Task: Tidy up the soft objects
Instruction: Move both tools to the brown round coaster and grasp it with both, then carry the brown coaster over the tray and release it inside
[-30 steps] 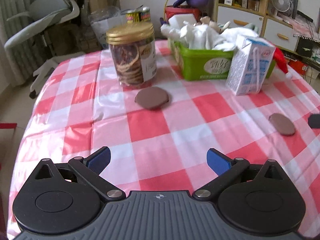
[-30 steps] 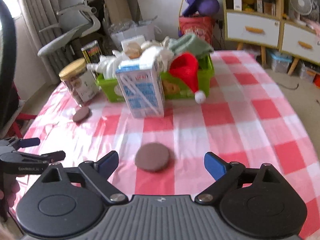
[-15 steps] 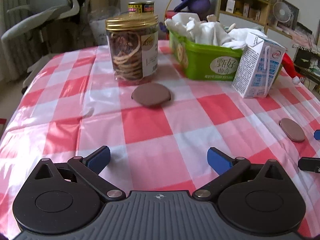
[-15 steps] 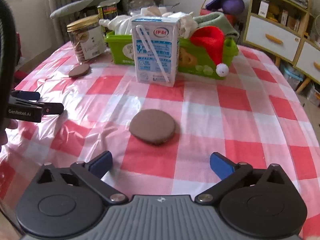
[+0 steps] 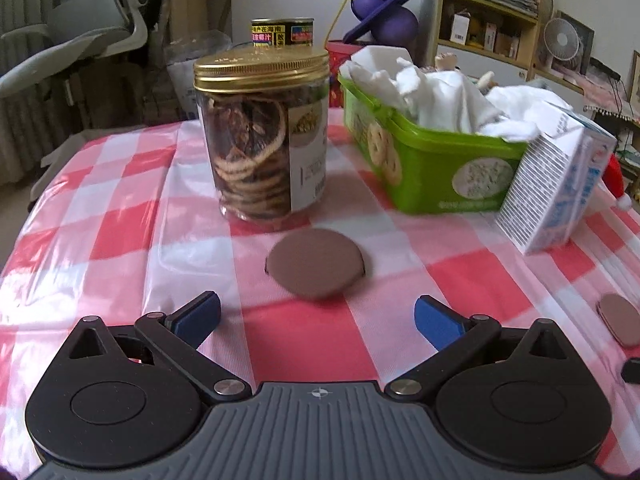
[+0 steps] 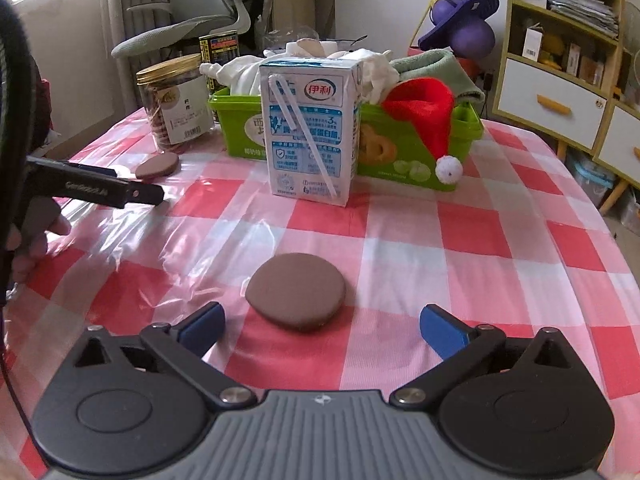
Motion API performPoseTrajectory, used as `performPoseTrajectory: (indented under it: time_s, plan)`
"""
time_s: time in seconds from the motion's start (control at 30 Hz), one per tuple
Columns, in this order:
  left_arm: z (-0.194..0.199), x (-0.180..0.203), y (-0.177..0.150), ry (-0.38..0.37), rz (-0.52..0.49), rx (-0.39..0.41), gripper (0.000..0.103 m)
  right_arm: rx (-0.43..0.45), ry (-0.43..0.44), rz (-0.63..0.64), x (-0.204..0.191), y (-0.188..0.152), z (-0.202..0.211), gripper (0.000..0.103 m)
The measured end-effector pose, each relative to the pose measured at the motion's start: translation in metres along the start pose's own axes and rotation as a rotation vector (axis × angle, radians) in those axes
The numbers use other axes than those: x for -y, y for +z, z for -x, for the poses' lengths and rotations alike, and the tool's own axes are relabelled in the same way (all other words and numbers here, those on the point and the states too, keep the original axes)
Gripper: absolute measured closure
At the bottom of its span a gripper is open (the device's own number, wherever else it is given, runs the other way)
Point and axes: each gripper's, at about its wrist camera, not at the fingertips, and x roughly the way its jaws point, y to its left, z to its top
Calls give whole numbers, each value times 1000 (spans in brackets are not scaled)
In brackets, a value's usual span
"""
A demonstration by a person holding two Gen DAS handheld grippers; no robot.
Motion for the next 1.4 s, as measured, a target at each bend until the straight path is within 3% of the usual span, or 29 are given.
performPoseTrajectory:
  time_s: [0.17, 0.27, 0.43, 0.6, 0.7, 1.07, 1.4]
  plan:
    - [-4, 0, 2, 7, 8, 19, 7, 0, -4, -8, 1, 3, -2, 20]
    - [-3, -3, 4, 21, 23, 31, 17, 0, -8, -8, -1, 5, -2, 26]
    - [-2, -4, 8, 40, 43, 47, 37, 7, 4, 11, -7, 7, -1, 44]
    - [1, 0, 12, 25, 37, 29, 59, 15, 28, 49, -15, 9, 1, 72]
    - [4, 2, 13, 19, 46, 10, 66, 14, 18, 71, -21, 10, 2, 75]
    - [27, 5, 12, 17, 91, -12, 66, 37, 15, 34, -16, 20, 13, 76]
    - [61, 31, 29, -11, 86, 34, 65, 156, 20, -107, -2, 51, 47, 76]
